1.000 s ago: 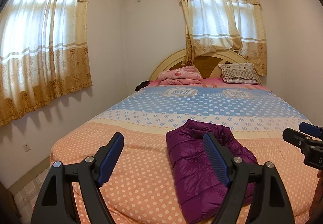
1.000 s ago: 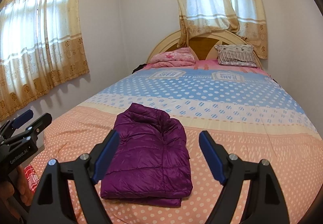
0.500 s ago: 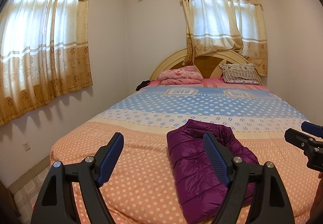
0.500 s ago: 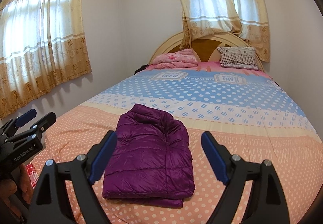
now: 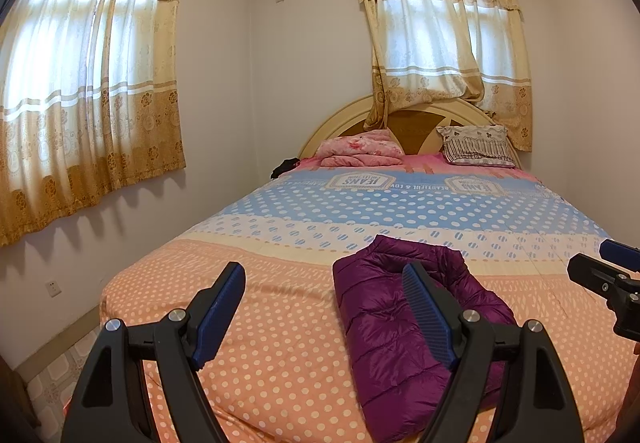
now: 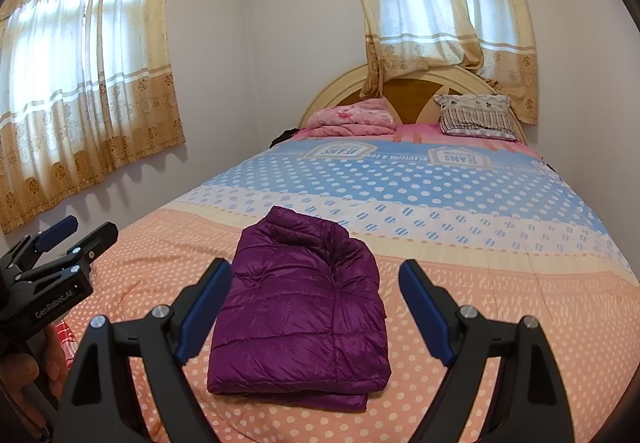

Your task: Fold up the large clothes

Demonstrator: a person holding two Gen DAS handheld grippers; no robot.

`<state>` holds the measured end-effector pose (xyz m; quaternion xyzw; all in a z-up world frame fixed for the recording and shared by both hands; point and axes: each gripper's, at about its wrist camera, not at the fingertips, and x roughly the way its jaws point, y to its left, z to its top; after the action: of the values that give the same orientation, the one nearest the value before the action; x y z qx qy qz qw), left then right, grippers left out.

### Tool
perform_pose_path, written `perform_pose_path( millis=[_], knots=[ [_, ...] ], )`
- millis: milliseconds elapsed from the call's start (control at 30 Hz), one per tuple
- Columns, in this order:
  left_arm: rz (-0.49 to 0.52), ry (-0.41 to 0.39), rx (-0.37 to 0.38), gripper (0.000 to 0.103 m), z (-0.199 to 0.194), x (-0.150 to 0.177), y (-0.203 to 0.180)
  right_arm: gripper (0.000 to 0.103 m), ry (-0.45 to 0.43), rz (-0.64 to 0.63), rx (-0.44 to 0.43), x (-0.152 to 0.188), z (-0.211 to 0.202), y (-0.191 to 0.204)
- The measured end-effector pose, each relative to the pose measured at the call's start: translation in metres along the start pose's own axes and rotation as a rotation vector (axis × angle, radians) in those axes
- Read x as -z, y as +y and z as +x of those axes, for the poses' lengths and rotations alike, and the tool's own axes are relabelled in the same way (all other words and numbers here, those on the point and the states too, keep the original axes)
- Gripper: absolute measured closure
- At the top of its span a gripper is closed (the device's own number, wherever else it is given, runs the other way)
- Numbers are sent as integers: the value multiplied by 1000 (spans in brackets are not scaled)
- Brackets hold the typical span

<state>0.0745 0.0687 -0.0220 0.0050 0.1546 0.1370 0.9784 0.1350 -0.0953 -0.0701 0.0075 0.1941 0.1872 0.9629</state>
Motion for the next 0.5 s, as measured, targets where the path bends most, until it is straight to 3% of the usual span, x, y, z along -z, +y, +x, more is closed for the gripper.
perform_pose_path(
  millis=[500],
  knots=[
    [-12,10,0,21,3,2,-1,14,2,0,-5,2,-1,-1]
  ],
)
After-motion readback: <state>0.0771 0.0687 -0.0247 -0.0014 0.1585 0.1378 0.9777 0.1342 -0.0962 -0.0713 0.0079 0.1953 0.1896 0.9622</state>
